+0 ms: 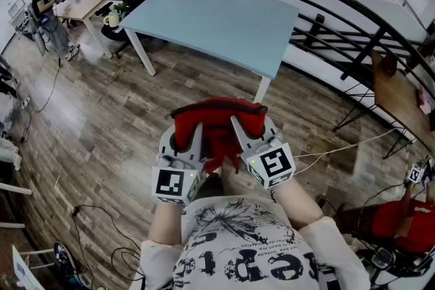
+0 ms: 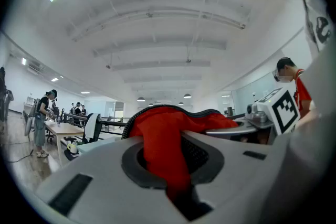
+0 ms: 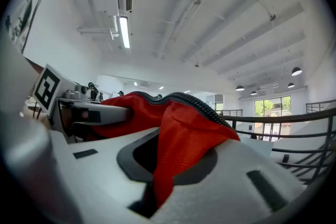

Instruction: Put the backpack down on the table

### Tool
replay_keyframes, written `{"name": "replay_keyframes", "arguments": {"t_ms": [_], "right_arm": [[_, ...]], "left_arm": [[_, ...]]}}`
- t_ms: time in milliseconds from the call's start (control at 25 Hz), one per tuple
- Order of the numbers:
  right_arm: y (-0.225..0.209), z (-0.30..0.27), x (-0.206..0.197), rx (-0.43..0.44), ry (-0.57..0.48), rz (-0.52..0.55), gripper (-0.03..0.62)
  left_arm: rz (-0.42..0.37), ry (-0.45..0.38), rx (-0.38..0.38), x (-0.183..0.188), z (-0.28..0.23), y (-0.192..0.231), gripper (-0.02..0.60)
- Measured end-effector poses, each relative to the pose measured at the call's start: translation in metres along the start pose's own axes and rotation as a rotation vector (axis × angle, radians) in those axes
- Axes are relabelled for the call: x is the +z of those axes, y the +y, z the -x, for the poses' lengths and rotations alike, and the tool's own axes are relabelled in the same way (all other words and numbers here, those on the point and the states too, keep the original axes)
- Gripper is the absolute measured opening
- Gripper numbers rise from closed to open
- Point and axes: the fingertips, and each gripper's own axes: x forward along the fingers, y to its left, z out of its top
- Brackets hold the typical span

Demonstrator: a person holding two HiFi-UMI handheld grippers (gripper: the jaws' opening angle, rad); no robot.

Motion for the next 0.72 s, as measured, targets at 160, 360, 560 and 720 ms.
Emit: {"name": "replay_keyframes", "arguments": {"t_ms": [160, 360, 560, 720], "right_arm": [[-0.004, -0.011, -0.006, -0.002, 0.004, -0.005, 0.021], [-0.010, -0.030, -0.012, 0.001, 0.019, -0.014, 0.021], [-0.019, -0.059, -0.022, -0.004, 0.017, -0.021, 0.023], [-0.033, -0.108, -0.017, -0.023, 0.012, -0.031, 0.025]], "left_arm": [[-0.032, -0.029, -0.003, -0.015, -0.008, 0.011, 0.041], [-0.010, 0.013, -0.002, -0.025, -0.020, 0.023, 0.041], [0.006, 0.058, 0.008, -0.030, -0.040, 0.043, 0.041], [-0.019, 0.027, -0.028, -0.031, -0.070, 0.084, 0.041]]}}
